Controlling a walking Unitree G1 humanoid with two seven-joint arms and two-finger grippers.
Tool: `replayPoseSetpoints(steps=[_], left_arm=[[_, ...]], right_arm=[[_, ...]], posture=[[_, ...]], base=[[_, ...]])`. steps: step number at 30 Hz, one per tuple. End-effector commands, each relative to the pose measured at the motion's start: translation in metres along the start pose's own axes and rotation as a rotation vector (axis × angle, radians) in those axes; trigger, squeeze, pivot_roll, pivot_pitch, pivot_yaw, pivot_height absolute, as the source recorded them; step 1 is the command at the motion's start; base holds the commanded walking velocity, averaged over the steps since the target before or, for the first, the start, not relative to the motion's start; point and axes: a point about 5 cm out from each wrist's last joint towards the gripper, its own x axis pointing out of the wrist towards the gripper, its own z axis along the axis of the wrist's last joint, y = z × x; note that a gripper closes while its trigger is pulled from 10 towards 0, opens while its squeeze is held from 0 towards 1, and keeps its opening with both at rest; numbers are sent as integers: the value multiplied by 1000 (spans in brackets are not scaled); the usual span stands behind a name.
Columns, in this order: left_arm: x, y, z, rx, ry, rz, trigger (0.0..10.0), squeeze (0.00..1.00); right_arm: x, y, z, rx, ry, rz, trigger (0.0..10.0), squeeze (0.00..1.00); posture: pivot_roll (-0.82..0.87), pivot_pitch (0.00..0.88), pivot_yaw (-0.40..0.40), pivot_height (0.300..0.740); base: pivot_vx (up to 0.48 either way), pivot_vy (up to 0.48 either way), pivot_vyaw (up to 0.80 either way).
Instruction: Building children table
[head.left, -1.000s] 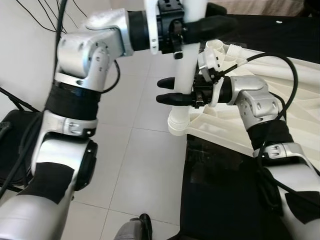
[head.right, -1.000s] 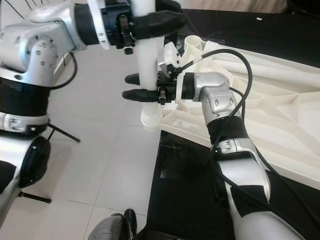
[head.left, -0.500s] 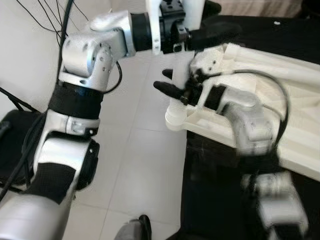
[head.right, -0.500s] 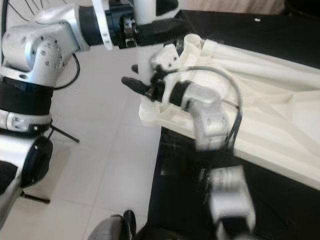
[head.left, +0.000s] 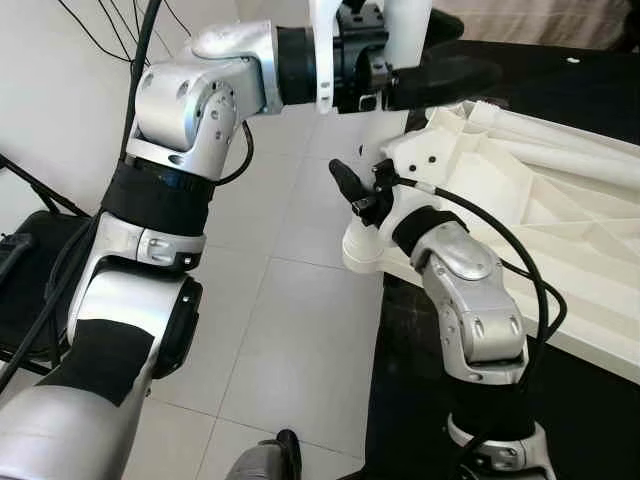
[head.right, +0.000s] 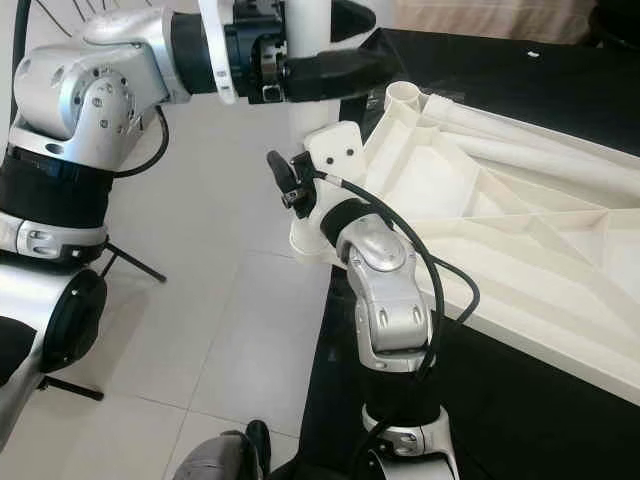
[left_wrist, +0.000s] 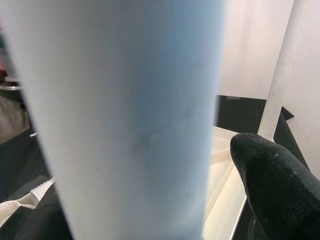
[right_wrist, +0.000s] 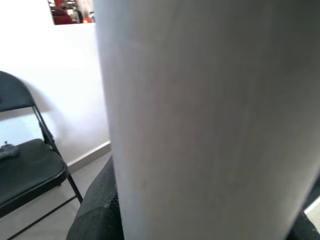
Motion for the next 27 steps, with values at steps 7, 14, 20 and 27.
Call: replayPoseSetpoints(steps=[7, 14, 20, 27], left_arm=[[0, 1, 0, 7, 15, 2, 0, 0], [1, 2, 1, 11, 15, 6, 0, 0], [0, 1, 0, 11, 17, 3, 0, 0], [0, 0, 1, 12, 17, -3, 0, 0]], right_arm=[[-10, -15, -29, -2, 186, -143, 314, 0], [-9, -19, -25, -16, 183, -141, 10000, 0], [-4, -19, -20, -25, 145, -61, 10000, 0], [12, -26, -9, 44, 31, 243, 10000, 1000]], posture=[[115, 250, 44, 740], [114, 243, 41, 740], [117, 240, 34, 740], [123, 242, 33, 740]], base=[[0, 0, 0], [0, 0, 0], [0, 0, 0], [0, 0, 0]])
